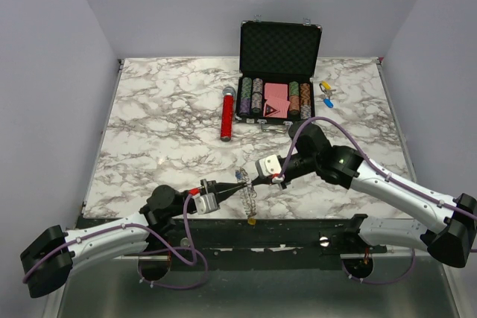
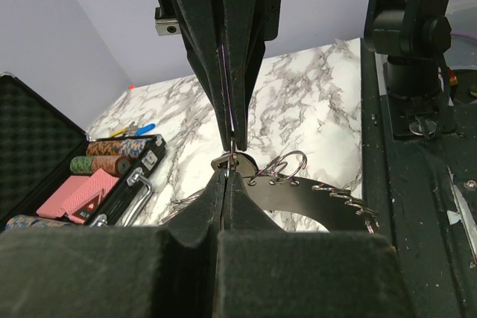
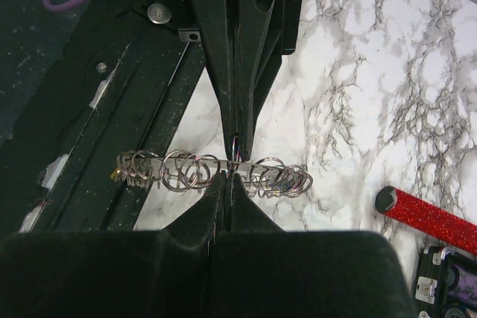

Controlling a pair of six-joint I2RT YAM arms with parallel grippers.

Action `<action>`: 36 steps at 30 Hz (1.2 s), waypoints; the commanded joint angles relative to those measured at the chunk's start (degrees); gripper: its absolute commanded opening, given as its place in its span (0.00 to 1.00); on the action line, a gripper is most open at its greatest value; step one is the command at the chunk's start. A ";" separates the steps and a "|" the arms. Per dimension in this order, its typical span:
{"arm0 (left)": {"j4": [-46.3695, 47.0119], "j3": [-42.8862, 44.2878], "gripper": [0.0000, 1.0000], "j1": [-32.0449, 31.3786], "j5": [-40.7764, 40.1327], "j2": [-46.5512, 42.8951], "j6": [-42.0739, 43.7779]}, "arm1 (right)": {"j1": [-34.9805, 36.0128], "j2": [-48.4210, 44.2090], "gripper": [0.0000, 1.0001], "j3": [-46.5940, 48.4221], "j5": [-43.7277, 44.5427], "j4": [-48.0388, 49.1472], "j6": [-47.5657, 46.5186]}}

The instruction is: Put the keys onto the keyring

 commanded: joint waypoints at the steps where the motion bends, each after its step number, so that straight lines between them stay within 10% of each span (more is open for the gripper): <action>1: 5.39 -1.31 0.00 0.17 1.74 0.21 0.02 | 1.12 0.50 0.00 -1.13 -2.47 2.21 1.09; 36: -0.85 1.50 0.00 0.17 1.66 0.65 -0.60 | 1.38 0.68 0.00 -1.22 -1.67 2.83 1.61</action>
